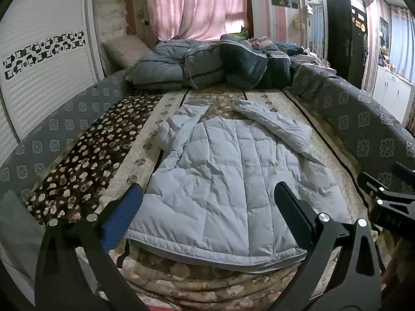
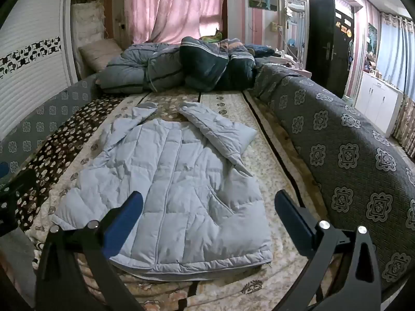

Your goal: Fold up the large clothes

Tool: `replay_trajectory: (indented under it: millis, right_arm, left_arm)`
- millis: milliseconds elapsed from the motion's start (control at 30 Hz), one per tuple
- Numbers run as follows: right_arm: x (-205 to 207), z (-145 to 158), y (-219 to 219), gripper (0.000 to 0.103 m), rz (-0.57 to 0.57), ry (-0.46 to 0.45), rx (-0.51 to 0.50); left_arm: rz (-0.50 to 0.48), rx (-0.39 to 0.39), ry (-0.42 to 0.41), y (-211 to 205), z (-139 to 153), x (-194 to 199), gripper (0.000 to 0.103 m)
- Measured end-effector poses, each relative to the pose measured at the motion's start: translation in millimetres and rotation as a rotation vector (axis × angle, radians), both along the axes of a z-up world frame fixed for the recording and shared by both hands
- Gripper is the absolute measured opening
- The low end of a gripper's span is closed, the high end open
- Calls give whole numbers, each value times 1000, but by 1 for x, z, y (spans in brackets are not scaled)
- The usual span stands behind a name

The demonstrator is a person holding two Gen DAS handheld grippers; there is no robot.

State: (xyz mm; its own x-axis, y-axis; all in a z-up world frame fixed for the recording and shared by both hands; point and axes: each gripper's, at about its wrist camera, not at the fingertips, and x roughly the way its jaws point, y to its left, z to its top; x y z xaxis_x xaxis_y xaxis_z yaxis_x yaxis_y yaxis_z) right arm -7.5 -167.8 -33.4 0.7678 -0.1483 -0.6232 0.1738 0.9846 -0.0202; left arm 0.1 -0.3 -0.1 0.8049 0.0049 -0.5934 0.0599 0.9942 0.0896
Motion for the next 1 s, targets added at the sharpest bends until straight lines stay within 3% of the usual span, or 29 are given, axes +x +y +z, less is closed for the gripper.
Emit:
replay_trajectory:
  millis: [1000]
  right_arm:
    - [-2, 7, -5, 101, -13, -23, -13]
  left_arm:
    - [0, 1, -9, -1, -3, -1, 100]
